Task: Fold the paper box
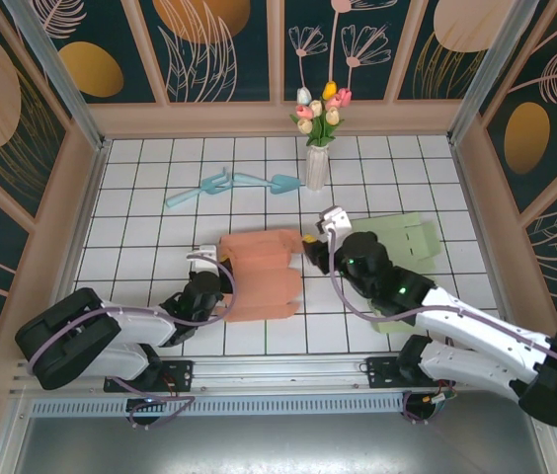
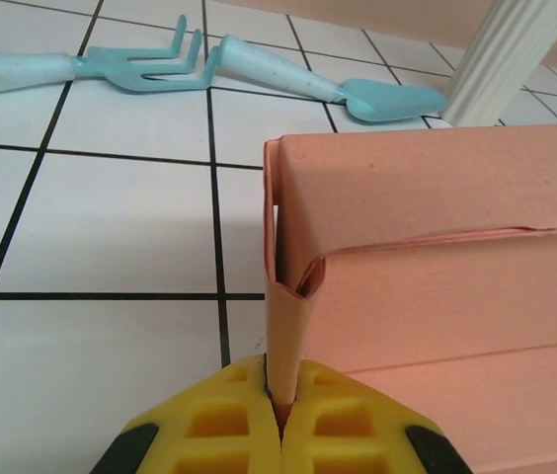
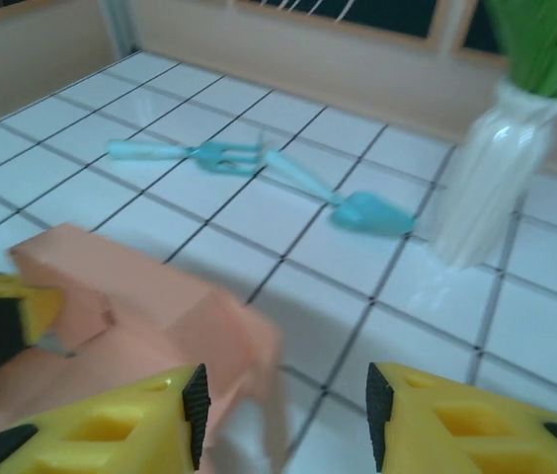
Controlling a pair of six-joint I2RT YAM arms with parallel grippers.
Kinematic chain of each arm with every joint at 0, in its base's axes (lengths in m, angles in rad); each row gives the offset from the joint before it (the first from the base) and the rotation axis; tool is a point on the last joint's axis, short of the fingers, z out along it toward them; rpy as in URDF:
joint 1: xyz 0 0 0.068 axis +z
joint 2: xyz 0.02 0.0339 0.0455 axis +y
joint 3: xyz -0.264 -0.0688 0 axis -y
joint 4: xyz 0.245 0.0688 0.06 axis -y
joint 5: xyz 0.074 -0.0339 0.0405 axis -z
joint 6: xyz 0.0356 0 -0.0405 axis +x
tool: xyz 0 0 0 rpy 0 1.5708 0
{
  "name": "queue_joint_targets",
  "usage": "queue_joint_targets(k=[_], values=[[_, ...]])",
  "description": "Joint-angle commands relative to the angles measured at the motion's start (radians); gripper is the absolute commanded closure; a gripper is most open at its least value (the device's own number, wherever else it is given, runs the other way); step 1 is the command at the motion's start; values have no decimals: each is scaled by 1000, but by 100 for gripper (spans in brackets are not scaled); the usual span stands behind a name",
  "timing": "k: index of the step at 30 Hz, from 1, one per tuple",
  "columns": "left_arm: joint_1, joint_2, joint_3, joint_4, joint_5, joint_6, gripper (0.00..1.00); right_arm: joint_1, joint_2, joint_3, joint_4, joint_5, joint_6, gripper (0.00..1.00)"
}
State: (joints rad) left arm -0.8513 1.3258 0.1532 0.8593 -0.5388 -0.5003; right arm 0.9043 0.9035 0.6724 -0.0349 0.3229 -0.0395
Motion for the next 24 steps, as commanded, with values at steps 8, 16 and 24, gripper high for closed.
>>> queue_joint_targets(k=[8, 16, 24], values=[[-5, -91, -63, 113, 27, 76, 100, -278, 13, -119, 118, -512, -416, 51], [-5, -165, -89, 109, 51, 85, 100, -294, 136, -137, 143, -745, -503, 50], [-4, -220, -96, 84, 93, 95, 100, -270, 181, -156, 210, -778, -501, 50]])
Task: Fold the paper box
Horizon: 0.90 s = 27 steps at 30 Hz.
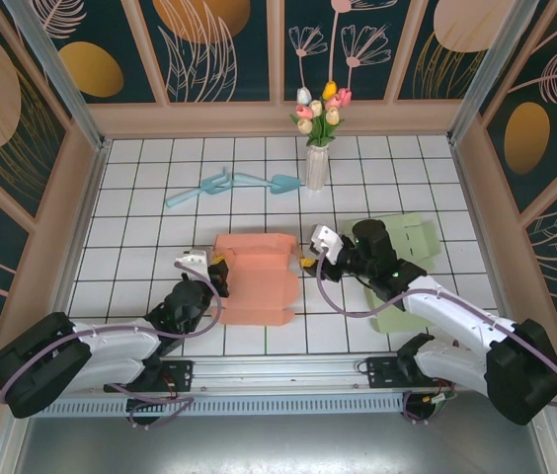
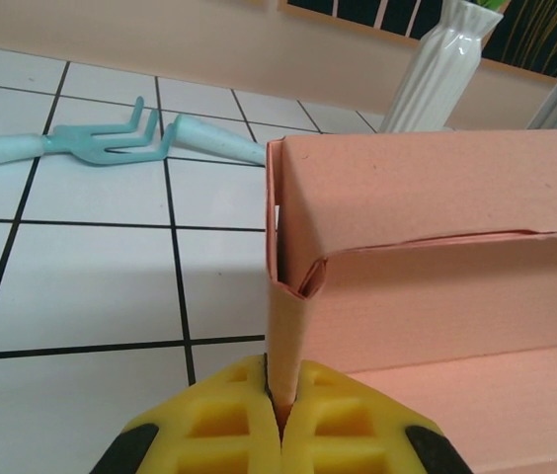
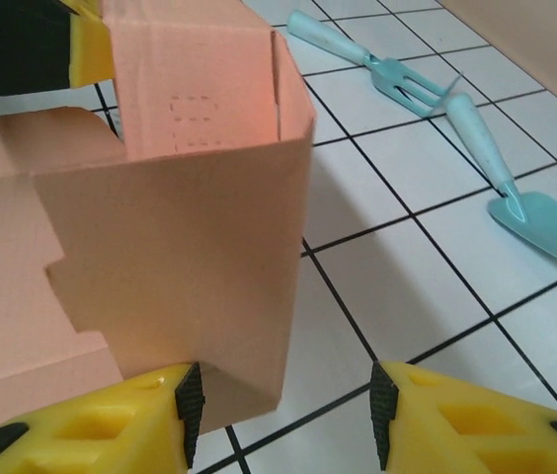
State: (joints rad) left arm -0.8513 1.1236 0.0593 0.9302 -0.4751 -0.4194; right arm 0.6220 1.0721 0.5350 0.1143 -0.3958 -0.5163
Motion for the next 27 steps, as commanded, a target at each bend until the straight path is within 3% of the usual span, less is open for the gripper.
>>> queue_joint_targets(k=[1, 8, 20, 27], values=[[-5, -18, -1, 10, 35, 15, 100, 18, 16, -20, 68, -58, -25, 50], [-5, 9, 17, 7, 51, 6, 100, 91, 25, -74, 166, -41, -34, 50], [-5, 101, 64, -9, 24, -14, 100, 209, 87, -36, 253, 124, 63, 56], [-5, 113, 67, 7, 55, -41, 100, 274, 167, 8, 310, 373, 148, 57]])
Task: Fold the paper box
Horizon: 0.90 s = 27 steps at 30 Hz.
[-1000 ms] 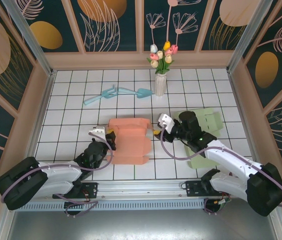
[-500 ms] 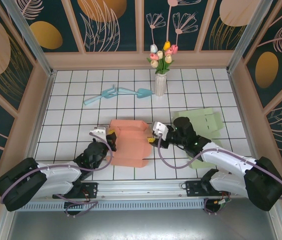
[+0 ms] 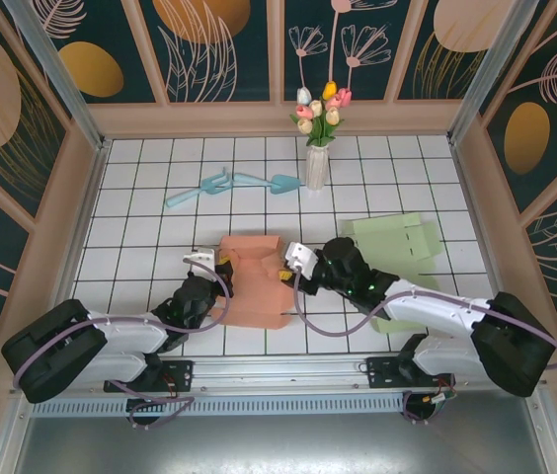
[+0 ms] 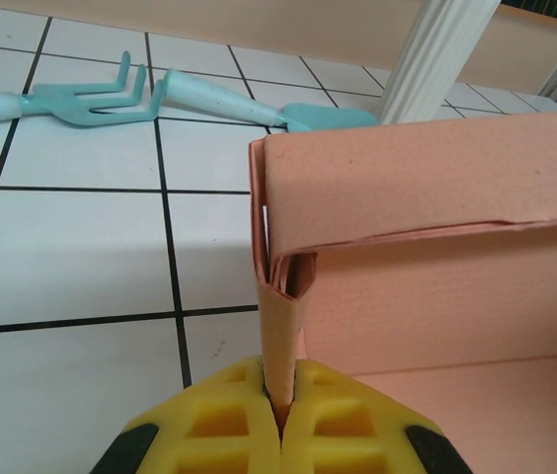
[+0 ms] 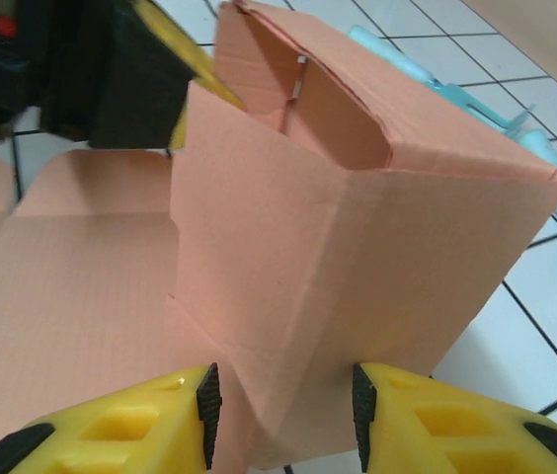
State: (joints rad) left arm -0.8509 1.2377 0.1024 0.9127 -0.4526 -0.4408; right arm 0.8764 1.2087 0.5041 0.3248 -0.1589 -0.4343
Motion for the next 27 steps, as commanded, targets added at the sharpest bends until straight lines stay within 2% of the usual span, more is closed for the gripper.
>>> queue_joint_targets(k=[1, 9, 13, 16, 18, 23, 27], values=[[-5, -3, 24, 26, 37, -25, 100, 22, 40, 40, 119, 167, 87, 57], [-5, 6, 33, -3, 44, -70, 100, 80, 136, 49, 287, 431, 180, 57], [-5, 10, 57, -55, 38, -129, 100, 128, 221, 86, 322, 570, 165, 71], [-4, 1, 76, -90, 37, -177, 100, 156, 273, 91, 382, 697, 160, 91], [-5, -7, 89, -122, 29, -221, 100, 161, 291, 93, 410, 763, 187, 98], [-8, -36, 115, -244, -50, -378, 100, 165, 330, 117, 404, 1068, 270, 100], [-14, -40, 114, -259, -93, -436, 100, 175, 362, 152, 352, 1124, 305, 100]])
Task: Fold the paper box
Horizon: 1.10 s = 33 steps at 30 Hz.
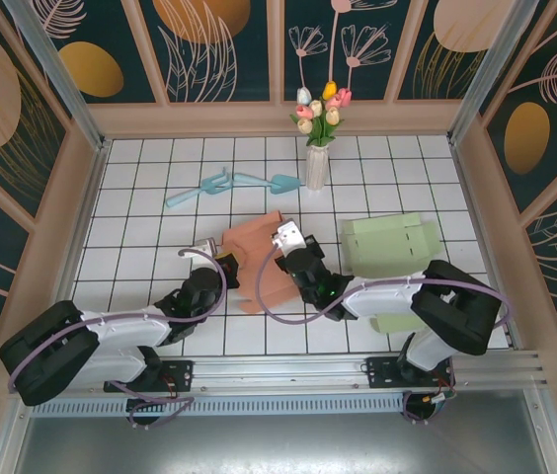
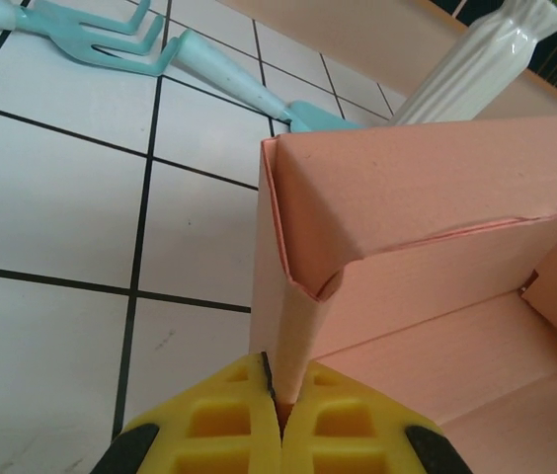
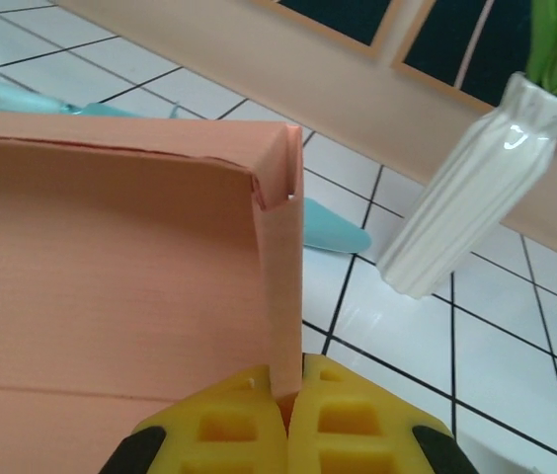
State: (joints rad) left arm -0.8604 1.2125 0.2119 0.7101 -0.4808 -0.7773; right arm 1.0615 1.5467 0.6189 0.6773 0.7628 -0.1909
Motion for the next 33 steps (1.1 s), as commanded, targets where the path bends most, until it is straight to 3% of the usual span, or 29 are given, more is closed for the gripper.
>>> queue_joint_targets(k=[1, 7, 16, 27, 33], values=[[-7, -14, 4, -54, -68, -104, 100, -9, 32, 47, -16, 217, 79, 100], [-21, 9, 37, -62, -53, -101, 100, -2, 46, 105, -100, 218, 202, 100], [-24, 48, 55, -48, -8, -79, 100, -24, -1, 80, -36, -52, 154, 89], [-25, 95, 66, -28, 39, -62, 100, -89, -34, 74, -105, -103, 122, 77], [-24, 119, 76, -18, 57, -57, 100, -107, -32, 72, -96, -114, 86, 76]])
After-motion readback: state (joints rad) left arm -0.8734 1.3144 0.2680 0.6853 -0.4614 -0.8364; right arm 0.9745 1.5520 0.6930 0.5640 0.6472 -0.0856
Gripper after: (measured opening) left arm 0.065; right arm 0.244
